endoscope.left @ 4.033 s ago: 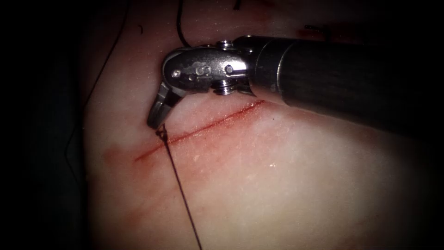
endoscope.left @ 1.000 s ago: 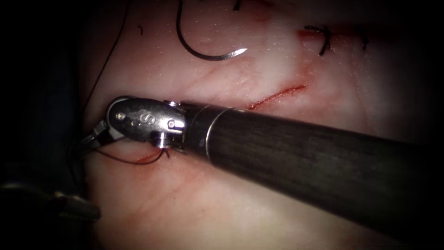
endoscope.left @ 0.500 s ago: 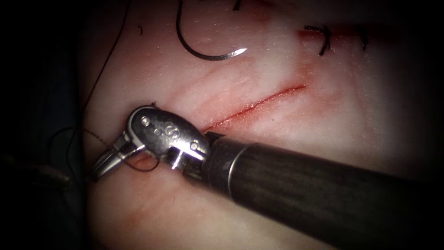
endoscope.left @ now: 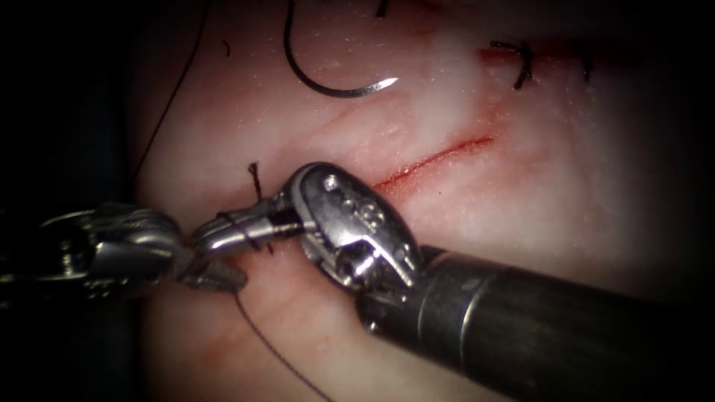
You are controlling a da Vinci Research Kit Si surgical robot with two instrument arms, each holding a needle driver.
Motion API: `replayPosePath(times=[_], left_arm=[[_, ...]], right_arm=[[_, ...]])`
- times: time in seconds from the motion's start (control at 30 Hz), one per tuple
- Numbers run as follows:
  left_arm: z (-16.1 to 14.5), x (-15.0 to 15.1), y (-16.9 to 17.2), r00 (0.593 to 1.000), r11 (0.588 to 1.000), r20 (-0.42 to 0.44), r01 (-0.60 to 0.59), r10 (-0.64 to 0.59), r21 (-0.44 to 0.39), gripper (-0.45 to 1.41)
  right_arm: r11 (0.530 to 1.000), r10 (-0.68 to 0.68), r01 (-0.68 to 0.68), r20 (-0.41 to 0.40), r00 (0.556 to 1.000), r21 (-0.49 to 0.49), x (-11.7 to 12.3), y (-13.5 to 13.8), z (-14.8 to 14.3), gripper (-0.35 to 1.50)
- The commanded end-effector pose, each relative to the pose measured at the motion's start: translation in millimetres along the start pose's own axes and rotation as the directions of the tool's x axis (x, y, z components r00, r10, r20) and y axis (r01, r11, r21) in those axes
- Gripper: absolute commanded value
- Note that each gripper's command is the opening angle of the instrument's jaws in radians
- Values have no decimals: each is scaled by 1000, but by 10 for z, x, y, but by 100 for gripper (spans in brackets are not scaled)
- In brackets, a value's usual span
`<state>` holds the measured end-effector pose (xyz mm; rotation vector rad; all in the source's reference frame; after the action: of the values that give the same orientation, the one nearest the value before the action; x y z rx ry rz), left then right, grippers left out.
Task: Wound Closure
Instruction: Loop the suture once around the right needle driver counter clockwise, then grab the suture tail with the right tool.
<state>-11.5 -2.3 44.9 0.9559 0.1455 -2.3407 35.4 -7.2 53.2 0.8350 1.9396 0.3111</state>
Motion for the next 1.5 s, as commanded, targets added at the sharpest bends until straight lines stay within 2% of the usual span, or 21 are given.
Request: replayPosePath(times=[0.03,0.1,0.23,0.27,0.37,0.5,0.6,0.97,1.17,1.3,1.33,1.37,1.4,1.5], left_arm=[[4,-2,-11,1000,1000,1,-6,6,21,-35],[4,-2,-18,1000,998,5,-8,8,60,-35],[-2,3,-30,1000,992,8,-18,17,123,-35],[-2,3,-30,1000,992,8,-18,17,123,-35],[-7,9,-35,1000,983,-10,-15,17,185,-35],[-6,9,-29,1000,977,-18,-6,10,214,-35],[-4,8,-23,1000,975,-15,-6,10,223,-35],[15,0,-6,1000,974,-14,-21,24,225,-35],[20,-3,-1,1000,972,-13,-25,28,233,-35],[27,8,-1,1000,973,-15,-16,20,232,-35],[28,10,-1,1000,972,-14,-15,18,233,-35],[29,12,-1,1000,973,-15,-13,17,232,-35],[30,14,-2,1000,972,-14,-4,8,233,-35],[33,20,0,1000,971,-12,6,-4,239,-35]], right_arm=[[1000,4,-4,-1,1000,3,-2,1,6,-35],[1000,9,-9,-4,1000,1,-4,-2,8,-35],[994,8,-12,-33,999,-112,-14,-4,11,-35],[994,8,-12,-33,999,-112,-14,-4,11,-35],[954,-8,-13,-69,998,-298,-15,-3,7,-35],[912,-29,-20,-113,993,-410,-12,2,1,-35],[889,-31,-39,-144,989,-456,-10,5,-2,-35],[906,-22,-89,-257,966,-414,-4,8,-5,-35],[915,-25,-80,-256,966,-394,-6,14,-10,-35],[866,-21,-80,-195,981,-494,-14,16,-9,-35],[858,-23,-73,-179,984,-508,-16,16,-8,-33],[846,-30,-62,-164,986,-529,-20,16,-8,9],[826,-32,-45,-128,991,-562,-26,16,-8,41],[780,-24,-18,-59,998,-625,-36,14,-11,24]])
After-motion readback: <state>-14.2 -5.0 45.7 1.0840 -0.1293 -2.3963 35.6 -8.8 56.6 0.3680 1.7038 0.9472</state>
